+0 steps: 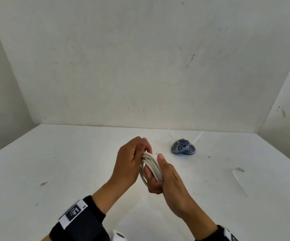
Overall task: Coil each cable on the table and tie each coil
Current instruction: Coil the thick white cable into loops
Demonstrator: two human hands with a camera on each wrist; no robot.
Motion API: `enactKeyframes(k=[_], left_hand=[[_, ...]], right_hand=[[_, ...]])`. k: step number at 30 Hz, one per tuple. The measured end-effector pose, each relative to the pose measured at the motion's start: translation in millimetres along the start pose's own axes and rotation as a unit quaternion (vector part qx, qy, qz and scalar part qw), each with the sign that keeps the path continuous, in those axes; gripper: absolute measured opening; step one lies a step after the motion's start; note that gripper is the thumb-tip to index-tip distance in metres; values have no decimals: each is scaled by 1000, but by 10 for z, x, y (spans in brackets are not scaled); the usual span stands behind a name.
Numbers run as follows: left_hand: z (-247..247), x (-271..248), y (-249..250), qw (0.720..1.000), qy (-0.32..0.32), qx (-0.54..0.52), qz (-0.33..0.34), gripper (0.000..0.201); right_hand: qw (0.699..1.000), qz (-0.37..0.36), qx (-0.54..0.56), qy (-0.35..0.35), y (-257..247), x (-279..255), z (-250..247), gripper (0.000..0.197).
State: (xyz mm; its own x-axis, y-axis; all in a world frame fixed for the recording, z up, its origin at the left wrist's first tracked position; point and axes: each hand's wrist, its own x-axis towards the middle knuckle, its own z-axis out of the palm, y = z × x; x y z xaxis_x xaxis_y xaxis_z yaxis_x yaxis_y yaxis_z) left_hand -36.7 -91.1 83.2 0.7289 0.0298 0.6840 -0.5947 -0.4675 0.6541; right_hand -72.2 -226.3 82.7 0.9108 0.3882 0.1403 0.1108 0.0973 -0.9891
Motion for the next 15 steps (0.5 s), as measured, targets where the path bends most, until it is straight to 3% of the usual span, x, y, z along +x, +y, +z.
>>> enactKeyframes(k=[4, 8, 11, 15], left_hand=[[98, -127, 89, 991, -30, -87, -99, 44], [181, -178, 158, 950, -35, -183, -249, 49], [248, -256, 133, 924, -36, -237, -299, 59], [255, -267, 70, 891, -70, -271, -357, 56]], right_hand=[[994, 12, 108, 7, 64, 35, -40, 56], [978, 47, 204, 23, 95, 76, -61, 57], [966, 60, 244, 66, 141, 114, -97, 60], [950, 78, 264, 145, 228, 160, -110, 59]])
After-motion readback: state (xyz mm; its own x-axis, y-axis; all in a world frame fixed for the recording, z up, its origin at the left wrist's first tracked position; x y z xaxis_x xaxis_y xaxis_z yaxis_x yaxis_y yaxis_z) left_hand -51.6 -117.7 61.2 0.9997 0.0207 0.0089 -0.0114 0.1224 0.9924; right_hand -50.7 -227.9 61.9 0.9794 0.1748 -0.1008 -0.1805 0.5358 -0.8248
